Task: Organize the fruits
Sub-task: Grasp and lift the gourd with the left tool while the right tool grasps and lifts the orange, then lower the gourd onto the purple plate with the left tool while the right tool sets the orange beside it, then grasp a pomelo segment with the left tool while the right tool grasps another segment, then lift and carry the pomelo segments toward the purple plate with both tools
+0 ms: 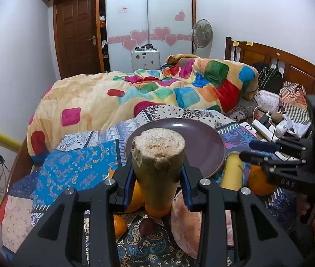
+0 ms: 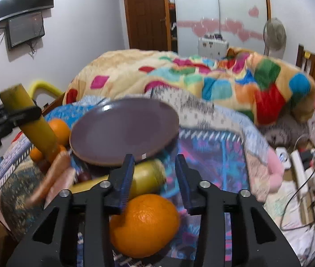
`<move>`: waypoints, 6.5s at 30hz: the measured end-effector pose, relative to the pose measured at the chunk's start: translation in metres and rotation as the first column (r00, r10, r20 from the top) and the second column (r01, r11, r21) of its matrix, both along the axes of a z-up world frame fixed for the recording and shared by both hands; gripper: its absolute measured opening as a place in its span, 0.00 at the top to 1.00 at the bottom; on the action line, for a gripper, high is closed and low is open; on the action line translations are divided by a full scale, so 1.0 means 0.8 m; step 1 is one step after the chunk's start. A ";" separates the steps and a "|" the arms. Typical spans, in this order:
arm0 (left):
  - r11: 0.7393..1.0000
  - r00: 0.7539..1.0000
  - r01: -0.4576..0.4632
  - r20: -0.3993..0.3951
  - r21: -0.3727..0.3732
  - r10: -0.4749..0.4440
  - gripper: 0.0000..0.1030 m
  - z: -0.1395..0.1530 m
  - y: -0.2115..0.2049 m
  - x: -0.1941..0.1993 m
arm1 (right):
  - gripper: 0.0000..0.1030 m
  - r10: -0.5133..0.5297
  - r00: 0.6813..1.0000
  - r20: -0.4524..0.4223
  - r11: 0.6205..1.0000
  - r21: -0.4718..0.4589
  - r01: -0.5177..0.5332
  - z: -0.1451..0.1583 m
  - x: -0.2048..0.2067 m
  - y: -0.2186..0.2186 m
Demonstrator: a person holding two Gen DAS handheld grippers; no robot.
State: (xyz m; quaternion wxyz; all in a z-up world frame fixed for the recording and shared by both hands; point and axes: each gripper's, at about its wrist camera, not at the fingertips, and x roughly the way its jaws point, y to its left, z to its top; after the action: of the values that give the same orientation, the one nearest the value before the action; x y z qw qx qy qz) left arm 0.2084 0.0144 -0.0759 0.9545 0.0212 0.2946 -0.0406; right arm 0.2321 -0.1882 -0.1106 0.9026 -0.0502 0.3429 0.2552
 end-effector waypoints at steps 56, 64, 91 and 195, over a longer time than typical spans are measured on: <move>0.998 0.978 0.051 -0.199 -0.032 -0.056 0.65 -0.008 -0.010 0.097 | 0.41 -0.008 0.990 0.143 0.999 -0.038 0.013 0.052 0.037 0.037; 0.998 0.965 0.040 -0.257 -0.048 -0.051 0.65 -0.019 -0.003 0.132 | 0.41 0.002 0.999 0.035 0.993 -0.117 0.002 0.025 0.084 0.066; 1.000 0.987 -0.025 -0.158 -0.014 0.022 0.53 0.010 0.027 0.093 | 0.25 0.015 0.999 0.053 0.988 -0.153 -0.007 0.044 0.082 0.099; 0.995 0.951 0.052 -0.300 -0.084 -0.075 0.71 -0.085 0.013 -0.090 | 0.33 0.140 0.987 -0.080 0.985 -0.091 -0.147 -0.026 -0.104 0.043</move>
State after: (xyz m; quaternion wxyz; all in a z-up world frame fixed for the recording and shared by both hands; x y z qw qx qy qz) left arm 0.1361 0.0251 -0.1441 0.8964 -0.0117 0.4348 -0.0851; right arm 0.1489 -0.1538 -0.1317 0.8652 -0.1091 0.3835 0.3042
